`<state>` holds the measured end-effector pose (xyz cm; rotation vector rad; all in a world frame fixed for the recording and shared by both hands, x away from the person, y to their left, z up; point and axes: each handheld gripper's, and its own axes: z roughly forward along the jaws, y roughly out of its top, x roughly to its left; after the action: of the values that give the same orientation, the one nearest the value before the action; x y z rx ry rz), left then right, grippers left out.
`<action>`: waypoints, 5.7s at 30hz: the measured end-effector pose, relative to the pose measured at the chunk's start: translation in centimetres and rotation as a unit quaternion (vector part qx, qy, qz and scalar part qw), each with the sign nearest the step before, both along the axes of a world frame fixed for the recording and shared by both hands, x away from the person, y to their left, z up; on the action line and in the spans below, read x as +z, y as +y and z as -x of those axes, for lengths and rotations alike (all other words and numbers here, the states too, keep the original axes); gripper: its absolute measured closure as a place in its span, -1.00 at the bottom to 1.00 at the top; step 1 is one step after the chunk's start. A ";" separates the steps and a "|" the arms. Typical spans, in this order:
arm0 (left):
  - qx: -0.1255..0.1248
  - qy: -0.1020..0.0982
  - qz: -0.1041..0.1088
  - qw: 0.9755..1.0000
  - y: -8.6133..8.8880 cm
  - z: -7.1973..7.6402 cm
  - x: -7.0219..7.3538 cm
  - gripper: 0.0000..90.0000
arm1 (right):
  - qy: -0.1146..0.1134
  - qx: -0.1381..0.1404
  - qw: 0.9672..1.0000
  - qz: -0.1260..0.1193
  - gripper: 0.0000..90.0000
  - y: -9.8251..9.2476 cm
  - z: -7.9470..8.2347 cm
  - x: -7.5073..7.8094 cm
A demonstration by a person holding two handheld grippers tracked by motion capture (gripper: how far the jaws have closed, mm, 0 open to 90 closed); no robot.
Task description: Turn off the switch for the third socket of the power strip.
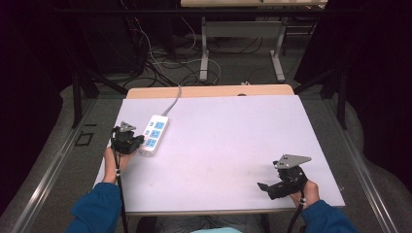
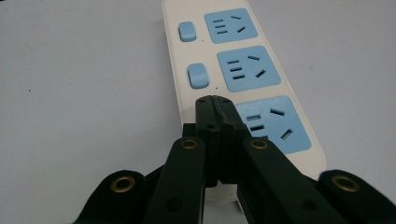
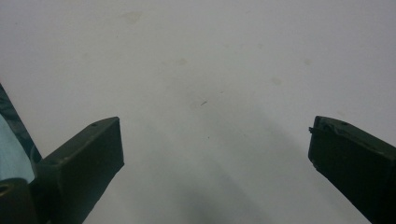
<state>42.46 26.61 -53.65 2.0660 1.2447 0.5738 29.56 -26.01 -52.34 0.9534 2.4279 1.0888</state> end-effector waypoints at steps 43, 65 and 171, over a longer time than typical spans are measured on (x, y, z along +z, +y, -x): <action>-0.010 -0.003 -0.008 1.000 -0.1 0.0 0.0 1.00 | 0.000 0.000 1.000 0.001 -0.94 0.0 0.0 0.0; -0.007 -0.004 -0.008 1.000 -0.1 0.0 0.0 1.00 | 0.006 0.001 1.000 0.005 -0.94 0.0 0.0 0.0; -0.013 -0.004 -0.014 1.000 -0.3 0.1 0.0 1.00 | 0.003 0.003 1.000 0.008 -0.93 -0.1 0.1 0.1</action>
<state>42.39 26.35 -53.66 2.0972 1.2105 0.5895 29.50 -26.08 -52.28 0.9468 2.4416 1.0678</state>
